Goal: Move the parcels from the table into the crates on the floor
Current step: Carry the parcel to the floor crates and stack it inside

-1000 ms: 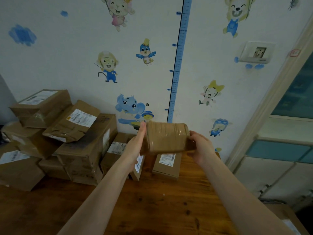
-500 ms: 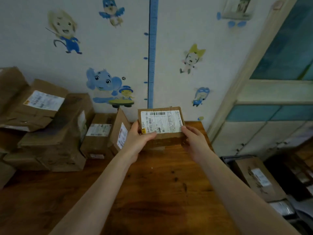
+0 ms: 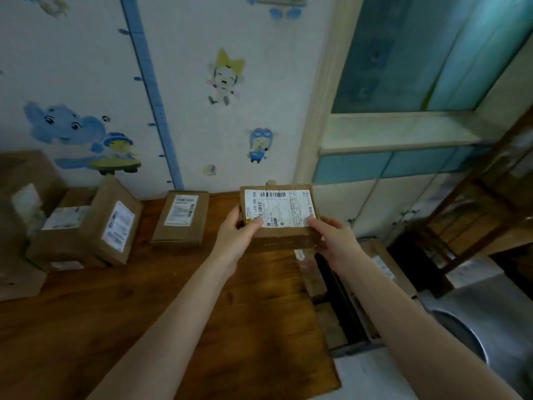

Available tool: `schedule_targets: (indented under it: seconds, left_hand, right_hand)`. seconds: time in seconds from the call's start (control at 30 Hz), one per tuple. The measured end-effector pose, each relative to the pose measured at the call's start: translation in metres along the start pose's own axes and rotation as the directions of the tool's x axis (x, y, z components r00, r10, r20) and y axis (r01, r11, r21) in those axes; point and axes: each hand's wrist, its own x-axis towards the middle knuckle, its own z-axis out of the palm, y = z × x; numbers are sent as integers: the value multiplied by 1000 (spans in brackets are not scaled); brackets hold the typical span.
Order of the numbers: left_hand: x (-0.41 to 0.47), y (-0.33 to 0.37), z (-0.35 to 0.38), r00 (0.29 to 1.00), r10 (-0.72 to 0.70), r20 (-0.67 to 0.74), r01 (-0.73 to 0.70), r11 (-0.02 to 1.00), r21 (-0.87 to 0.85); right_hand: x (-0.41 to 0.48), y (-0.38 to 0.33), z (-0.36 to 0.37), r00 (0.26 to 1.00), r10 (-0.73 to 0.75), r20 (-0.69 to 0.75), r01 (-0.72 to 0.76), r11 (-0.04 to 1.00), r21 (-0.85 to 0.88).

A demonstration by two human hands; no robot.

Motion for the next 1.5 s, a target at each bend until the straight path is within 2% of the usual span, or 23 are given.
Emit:
schedule_targets:
  seconds: [0.2,0.43,0.77,1.0,1.27,1.5]
  left_hand:
    - [-11,-19,138,999,-39,33,41,998,-57]
    - [-3,-48,228,988,-150,37,152,987,-57]
    - [56,-111,296,942,-322,91,328,943,-56]
    - [106,-150,322,907,-419,47,422,898,-126]
    - [151,-220,339,734,-668,-122,654,744,-140]
    - [173,-290,354,617,-763,-195,718,647,-257]
  right_hand:
    - [12,-3,-140,1000,13,-17,-13,1000,23]
    - [40,14,-228,992,115,-55,-112,992,61]
    - [113,44,-273,956,273,-109,-267,961,71]
    - [185,67,-287,930,347,-122,-347,938,24]
    - [263,121,-301,861,506,-58,-509,857,-82]
    - [320,191,-321,787,613,-72,-613,763,-206]
